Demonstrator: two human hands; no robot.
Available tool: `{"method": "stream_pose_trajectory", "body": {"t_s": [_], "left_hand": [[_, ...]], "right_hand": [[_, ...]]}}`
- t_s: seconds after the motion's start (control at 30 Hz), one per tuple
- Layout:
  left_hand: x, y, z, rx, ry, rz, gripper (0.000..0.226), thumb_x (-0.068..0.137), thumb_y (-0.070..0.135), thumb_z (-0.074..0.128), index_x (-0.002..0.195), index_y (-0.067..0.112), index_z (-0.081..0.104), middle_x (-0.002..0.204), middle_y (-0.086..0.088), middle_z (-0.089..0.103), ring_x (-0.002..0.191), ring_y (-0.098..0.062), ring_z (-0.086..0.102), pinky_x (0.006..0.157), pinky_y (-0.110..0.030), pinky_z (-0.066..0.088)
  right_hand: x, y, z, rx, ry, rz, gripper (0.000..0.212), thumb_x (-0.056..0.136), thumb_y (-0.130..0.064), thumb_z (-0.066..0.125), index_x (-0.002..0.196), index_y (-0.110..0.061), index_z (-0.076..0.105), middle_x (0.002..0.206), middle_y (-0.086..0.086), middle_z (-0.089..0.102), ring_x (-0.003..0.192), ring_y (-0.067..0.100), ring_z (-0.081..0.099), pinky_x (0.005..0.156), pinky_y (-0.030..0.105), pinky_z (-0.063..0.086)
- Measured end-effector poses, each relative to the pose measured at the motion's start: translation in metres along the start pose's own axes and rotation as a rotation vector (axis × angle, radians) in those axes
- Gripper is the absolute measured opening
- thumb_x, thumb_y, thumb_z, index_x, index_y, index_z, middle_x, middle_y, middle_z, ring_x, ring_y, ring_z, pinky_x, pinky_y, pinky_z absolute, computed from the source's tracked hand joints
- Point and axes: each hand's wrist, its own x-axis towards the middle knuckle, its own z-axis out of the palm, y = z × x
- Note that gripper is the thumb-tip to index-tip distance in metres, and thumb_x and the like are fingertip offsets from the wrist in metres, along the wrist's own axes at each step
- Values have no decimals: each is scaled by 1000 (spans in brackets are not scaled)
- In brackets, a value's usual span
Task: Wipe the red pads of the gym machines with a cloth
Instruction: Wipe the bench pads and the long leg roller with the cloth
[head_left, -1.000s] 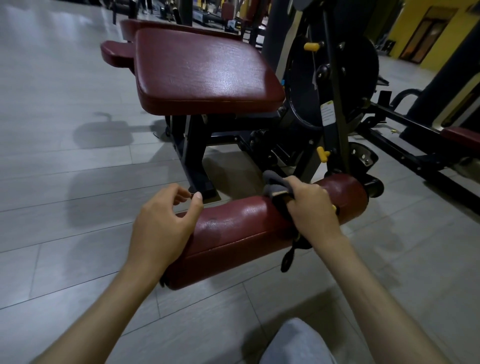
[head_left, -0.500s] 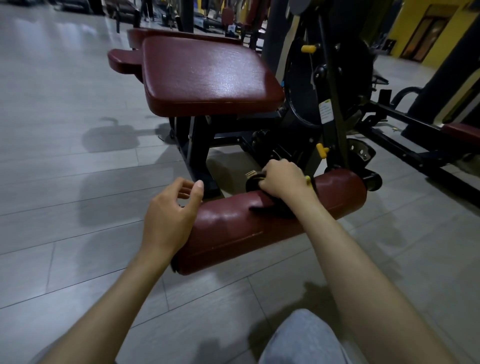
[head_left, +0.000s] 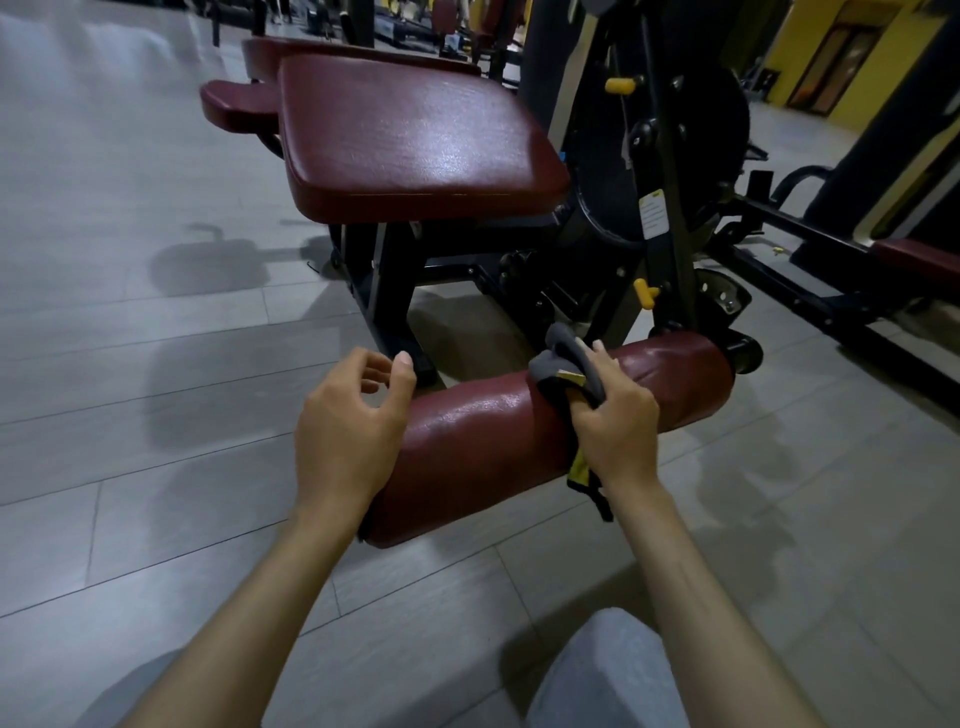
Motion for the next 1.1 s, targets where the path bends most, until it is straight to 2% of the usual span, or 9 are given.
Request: {"method": "stream_pose_trajectory", "body": {"t_s": [0.13, 0.33, 0.43, 0.53, 0.6, 0.73, 0.87, 1.0, 1.1], "left_hand": [[-3, 0, -1, -123, 65, -15, 45, 99, 64, 32, 95, 29, 60, 86, 24, 59, 83, 6, 58, 70, -17, 41], [-2, -5, -7, -266, 70, -13, 44, 104, 57, 31, 98, 23, 58, 91, 4, 65, 83, -10, 59, 69, -35, 50], [-1, -11, -22, -186, 1, 31, 41, 103, 58, 31, 104, 28, 58, 102, 9, 65, 95, -5, 59, 79, -28, 46], [-3, -22, -42, -124, -24, 61, 41, 104, 56, 32, 105, 27, 60, 105, 11, 65, 102, -11, 60, 86, -36, 51], [-5, -27, -55, -115, -16, 64, 42, 105, 54, 32, 105, 25, 62, 103, 12, 65, 102, -11, 60, 87, -39, 53], [-2, -24, -70, -123, 30, 41, 39, 106, 51, 33, 103, 26, 62, 99, 11, 65, 96, -9, 60, 82, -39, 52], [2, -19, -76, -217, 102, -1, 35, 109, 42, 34, 102, 23, 62, 88, 15, 66, 84, 5, 61, 74, -26, 49], [2, -18, -66, -209, 100, -2, 36, 109, 42, 33, 101, 20, 62, 93, 9, 65, 85, 2, 58, 67, -15, 44], [0, -10, -45, -109, 24, 33, 35, 107, 47, 34, 99, 23, 59, 93, 6, 63, 84, -7, 57, 67, -25, 44]], "right_hand": [[-37, -46, 25, 12, -2, -122, 54, 93, -11, 67, 145, -9, 54, 147, 11, 56, 140, 25, 50, 118, 42, 39], [-65, -95, 43, 7, -121, -421, 67, 77, 17, 67, 140, -6, 58, 143, 11, 60, 141, 24, 45, 119, 50, 36], [-31, -79, 16, -147, -177, -139, 70, 80, 13, 61, 144, -14, 56, 151, 13, 53, 148, 41, 33, 114, 58, 42], [-16, -78, 8, -218, -134, 39, 33, 91, -2, 59, 121, -17, 63, 125, 22, 65, 131, 47, 52, 99, 52, 53], [-30, -101, 16, -224, -102, 11, 26, 93, -7, 60, 116, -17, 63, 106, 15, 68, 104, 37, 66, 80, 39, 56], [-81, -170, 48, -107, -133, -200, 37, 87, -4, 64, 124, -12, 65, 101, 8, 71, 86, 24, 68, 72, 24, 47], [-98, -188, 69, -58, -193, -403, 23, 90, -13, 72, 112, -11, 66, 110, 6, 73, 99, 20, 70, 88, 33, 60], [-76, -165, 59, -77, -208, -416, 19, 90, -17, 74, 106, -15, 63, 95, -1, 68, 82, 17, 66, 69, 28, 57], [-51, -138, 44, -203, -211, -368, 27, 81, -3, 71, 103, -15, 63, 91, 4, 69, 81, 28, 67, 67, 42, 57]]}}
